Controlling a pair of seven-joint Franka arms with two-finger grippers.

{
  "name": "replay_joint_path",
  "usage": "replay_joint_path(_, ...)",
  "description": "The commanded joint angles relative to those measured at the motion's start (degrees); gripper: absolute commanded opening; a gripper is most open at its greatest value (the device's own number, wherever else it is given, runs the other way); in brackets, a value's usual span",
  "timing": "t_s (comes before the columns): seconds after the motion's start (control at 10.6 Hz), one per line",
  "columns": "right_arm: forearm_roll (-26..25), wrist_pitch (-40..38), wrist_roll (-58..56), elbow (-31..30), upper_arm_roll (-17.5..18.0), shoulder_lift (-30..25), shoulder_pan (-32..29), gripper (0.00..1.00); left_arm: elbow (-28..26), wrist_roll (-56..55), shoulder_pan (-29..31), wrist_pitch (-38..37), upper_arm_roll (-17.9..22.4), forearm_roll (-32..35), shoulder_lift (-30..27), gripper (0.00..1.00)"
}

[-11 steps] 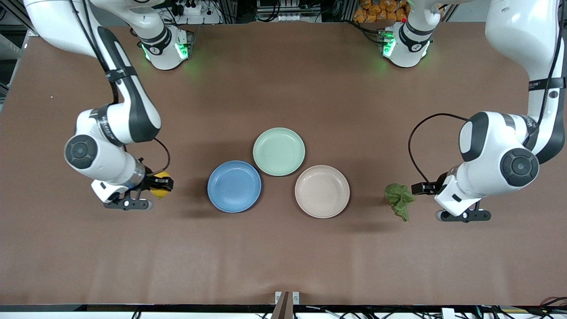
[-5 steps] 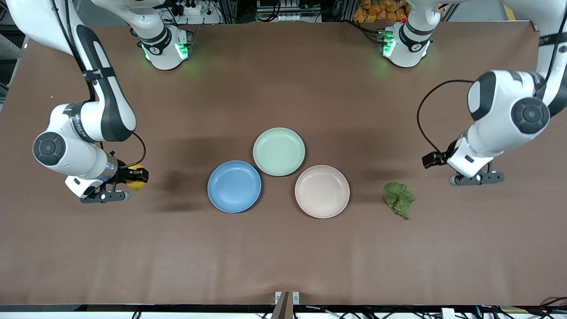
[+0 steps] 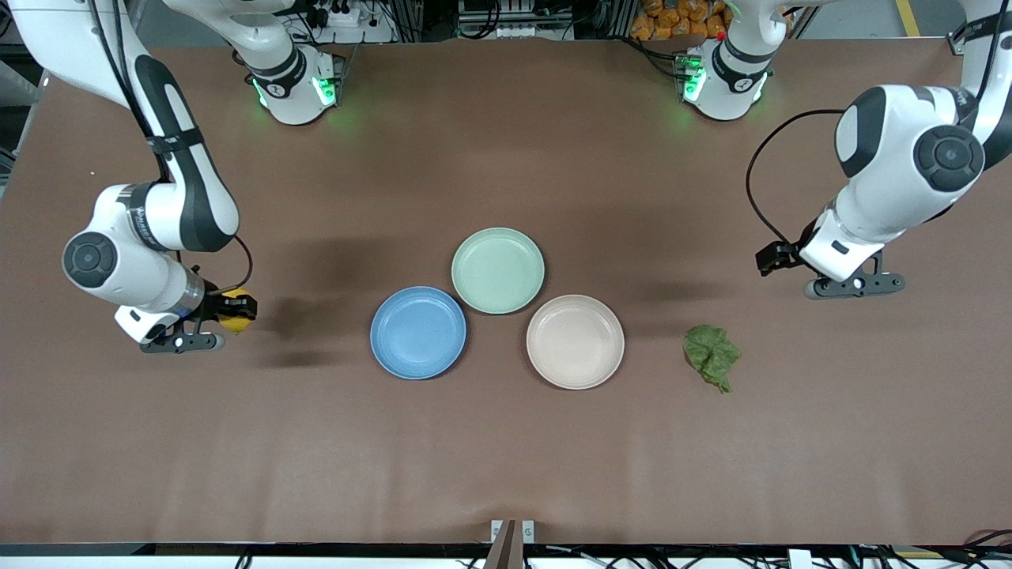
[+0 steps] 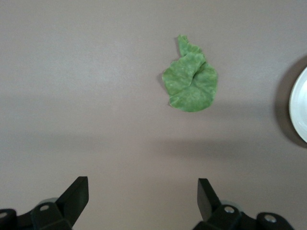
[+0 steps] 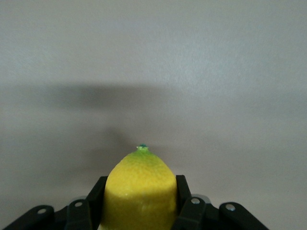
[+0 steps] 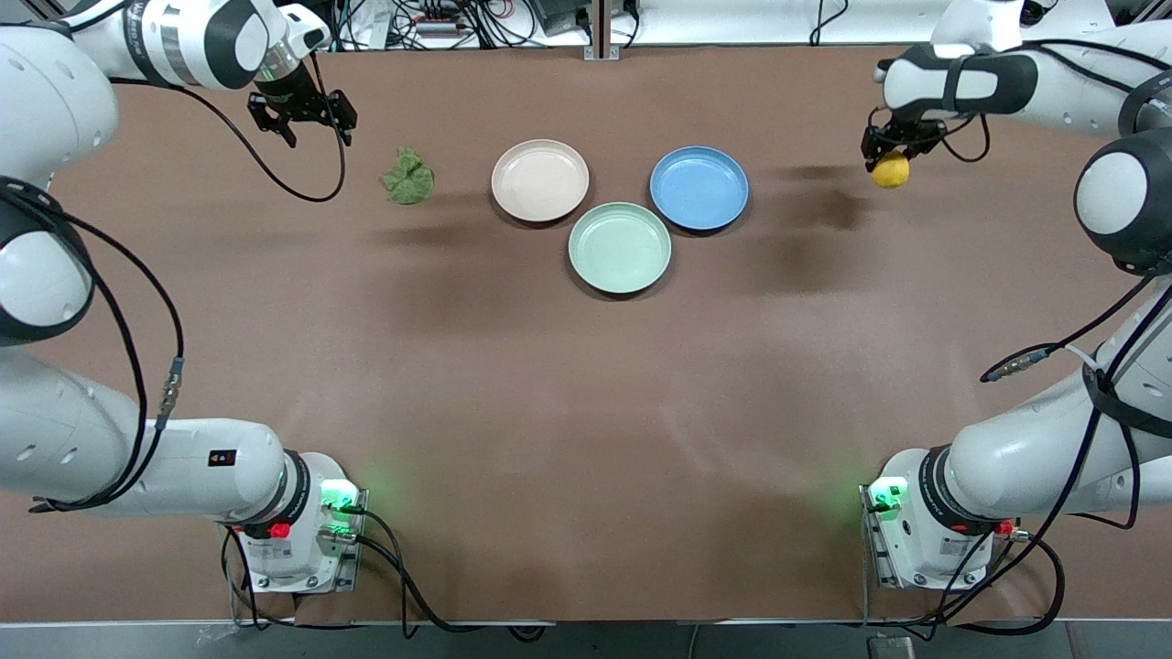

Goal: Pick lemon and lettuce from blue and beige plates
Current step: 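Raise the left gripper away while the right gripper carries the lemon aside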

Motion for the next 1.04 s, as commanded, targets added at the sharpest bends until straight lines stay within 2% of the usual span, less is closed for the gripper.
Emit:
replay_joint_path(0.0, 0.93, 4.96, -1.11, -5.55, 0.50, -1.46, -1.24, 0.21, -0.76, 0.70, -0.95, -0.93, -0.03, -1.34, -3.05, 1.00)
replay_joint_path(0.38, 0.93, 9.71, -1.02, -7.76, 0.50, 1.08, -2.48, 0.21, 7.50, -0.35, -1.83, -1.28, 0.32, -1.34, -4.01, 1.00)
replay_joint_path(0.75, 1.19, 11.92, -0.94, -7.41, 0.50, 2.76, -2.48, 0.22, 19.62, 0.09, -2.18, -15.66, 0.32, -1.08, -4.10, 1.00)
replay_joint_path(0.85, 1.19, 11.92, -0.94, -7.15, 0.50, 2.85, -2.48, 0.27, 22.51, 0.09, -2.88, -19.70, 0.41, -1.08, -4.02, 1.00)
replay_joint_path(0.94, 1.28, 11.92, -0.76, -6.97, 0.50, 2.93, -2.48, 0.39, 24.11, 0.09, -3.32, -23.04, 0.41, -0.99, -4.10, 1.00)
